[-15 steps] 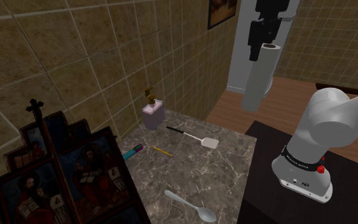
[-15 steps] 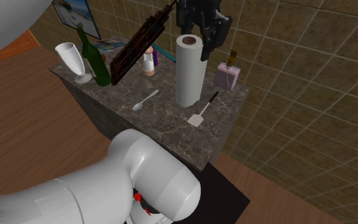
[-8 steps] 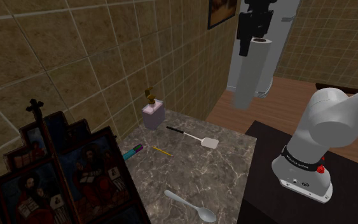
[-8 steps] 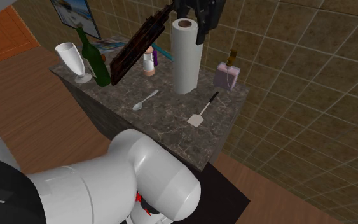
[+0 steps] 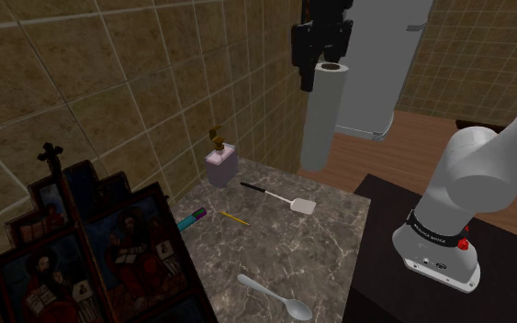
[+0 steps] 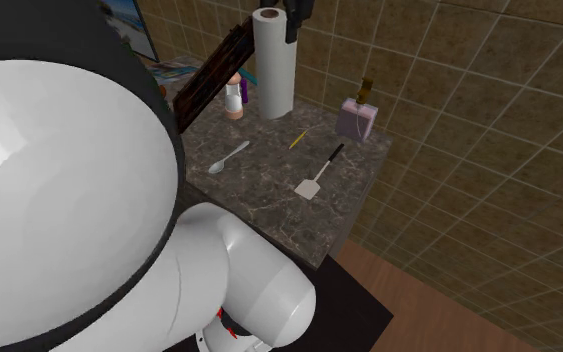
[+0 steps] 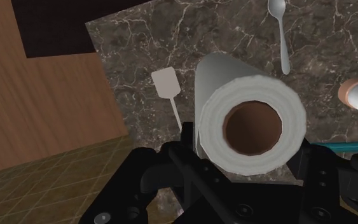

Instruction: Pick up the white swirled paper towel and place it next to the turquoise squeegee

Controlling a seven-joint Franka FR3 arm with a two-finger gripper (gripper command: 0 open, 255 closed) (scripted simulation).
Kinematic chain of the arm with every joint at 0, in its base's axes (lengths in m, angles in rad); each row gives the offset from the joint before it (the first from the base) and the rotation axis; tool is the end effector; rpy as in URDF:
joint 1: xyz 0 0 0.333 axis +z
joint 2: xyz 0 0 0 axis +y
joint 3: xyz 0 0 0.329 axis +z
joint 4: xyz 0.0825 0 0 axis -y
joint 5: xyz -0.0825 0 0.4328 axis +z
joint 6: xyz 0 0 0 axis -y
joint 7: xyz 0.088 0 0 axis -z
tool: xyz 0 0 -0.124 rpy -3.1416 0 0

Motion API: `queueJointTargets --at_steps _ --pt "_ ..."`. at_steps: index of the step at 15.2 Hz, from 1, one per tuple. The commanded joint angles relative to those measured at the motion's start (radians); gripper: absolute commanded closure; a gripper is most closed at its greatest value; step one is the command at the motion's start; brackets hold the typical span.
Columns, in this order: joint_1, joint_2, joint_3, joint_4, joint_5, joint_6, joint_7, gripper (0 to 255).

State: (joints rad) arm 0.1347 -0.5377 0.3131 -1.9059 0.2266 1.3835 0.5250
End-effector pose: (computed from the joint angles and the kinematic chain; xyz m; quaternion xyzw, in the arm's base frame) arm 0.3390 0.2417 0.6884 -0.9987 0.0391 0.0187 0.0266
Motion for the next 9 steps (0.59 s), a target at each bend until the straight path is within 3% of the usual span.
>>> queueJointTargets --at_steps 1,9 --pt "-0.001 0.069 0.044 0.062 0.002 0.014 0.048 255" --pt "0.010 0.374 0.219 0.341 -0.077 0.049 0.246 255"
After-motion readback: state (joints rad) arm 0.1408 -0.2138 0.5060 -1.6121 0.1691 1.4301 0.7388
